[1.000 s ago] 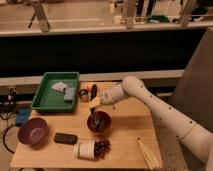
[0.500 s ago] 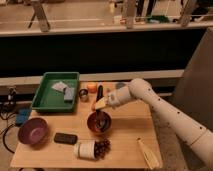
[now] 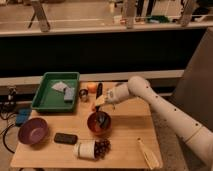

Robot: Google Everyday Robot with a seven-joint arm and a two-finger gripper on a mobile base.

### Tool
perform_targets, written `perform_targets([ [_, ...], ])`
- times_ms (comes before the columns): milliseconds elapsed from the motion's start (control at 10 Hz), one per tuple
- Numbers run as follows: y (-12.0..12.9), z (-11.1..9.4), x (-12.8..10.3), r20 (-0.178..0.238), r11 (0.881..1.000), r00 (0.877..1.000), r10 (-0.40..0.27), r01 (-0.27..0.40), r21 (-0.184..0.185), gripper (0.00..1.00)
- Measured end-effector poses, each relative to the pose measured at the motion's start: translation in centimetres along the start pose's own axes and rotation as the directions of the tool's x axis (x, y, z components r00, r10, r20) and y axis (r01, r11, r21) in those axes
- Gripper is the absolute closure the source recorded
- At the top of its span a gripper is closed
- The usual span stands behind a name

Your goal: Wipe red bowl with brush

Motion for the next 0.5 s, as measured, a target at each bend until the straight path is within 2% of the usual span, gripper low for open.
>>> perform_targets([
  [300, -1.2, 2.4, 1.2, 0.025, 0.999, 0.999, -0.029, 0.029, 0.017, 0.92],
  [500, -1.8, 3.2, 1.3, 0.04, 0.999, 0.998, -0.043, 0.042, 0.032, 0.92],
])
